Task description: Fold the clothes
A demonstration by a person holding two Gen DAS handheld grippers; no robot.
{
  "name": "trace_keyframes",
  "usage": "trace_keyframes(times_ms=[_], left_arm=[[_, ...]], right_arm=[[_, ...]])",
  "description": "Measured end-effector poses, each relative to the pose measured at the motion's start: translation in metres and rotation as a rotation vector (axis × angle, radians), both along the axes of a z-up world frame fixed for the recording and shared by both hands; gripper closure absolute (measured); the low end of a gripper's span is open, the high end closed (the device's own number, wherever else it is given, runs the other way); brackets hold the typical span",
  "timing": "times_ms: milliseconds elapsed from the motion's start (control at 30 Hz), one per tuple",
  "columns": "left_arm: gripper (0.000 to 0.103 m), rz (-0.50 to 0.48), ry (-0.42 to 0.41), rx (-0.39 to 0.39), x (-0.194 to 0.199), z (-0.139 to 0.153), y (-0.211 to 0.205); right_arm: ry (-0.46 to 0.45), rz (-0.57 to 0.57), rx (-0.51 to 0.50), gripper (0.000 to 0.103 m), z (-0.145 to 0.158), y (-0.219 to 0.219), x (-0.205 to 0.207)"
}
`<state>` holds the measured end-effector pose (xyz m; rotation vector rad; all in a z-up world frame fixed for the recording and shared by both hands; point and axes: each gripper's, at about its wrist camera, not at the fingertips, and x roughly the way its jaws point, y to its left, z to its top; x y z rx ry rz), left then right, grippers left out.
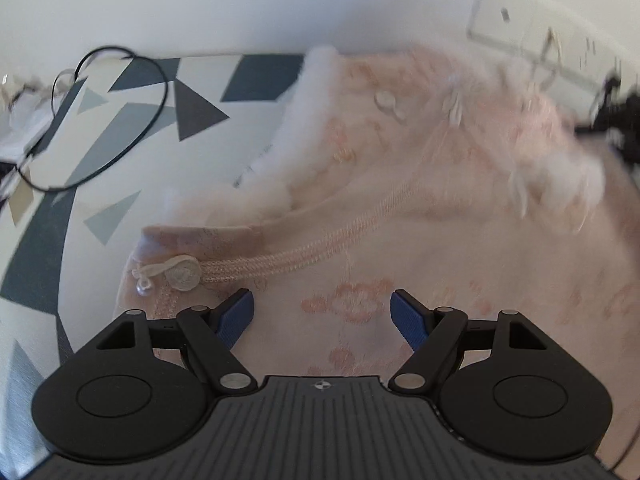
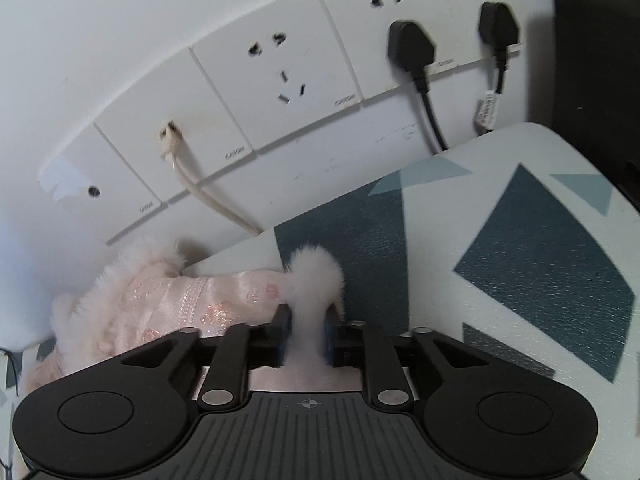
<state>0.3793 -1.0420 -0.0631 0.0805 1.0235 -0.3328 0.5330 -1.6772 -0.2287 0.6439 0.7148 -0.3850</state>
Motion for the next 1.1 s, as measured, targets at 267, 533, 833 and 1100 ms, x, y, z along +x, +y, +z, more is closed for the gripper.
trace_keyframes(times_ms=[267, 533, 833, 1100], left_arm=[[0.025, 0.056, -0.082, -0.048, -0.009, 0.045, 0.068], [0.023, 0.149, -0.065, -0.144, -0.049, 0.061, 0.190], [0.023, 0.218, -0.033, -0.215, -0.103, 0.064, 0.288], [0.015, 0.140, -0.036, -0.212, -0.123, 0.063, 0.298]], right_arm=[[-0.146, -0.072, 0.068, 0.044, 0.068, 0.010, -0.076], [-0.292, -0.168, 0.039, 0.037, 0.146, 0.040, -0.220], [-0.326, -0.213, -0.020, 0.023, 0.191, 0.101, -0.370], [-0.189, -0.158, -0.116, 0.004, 0.175, 0.152, -0.420]])
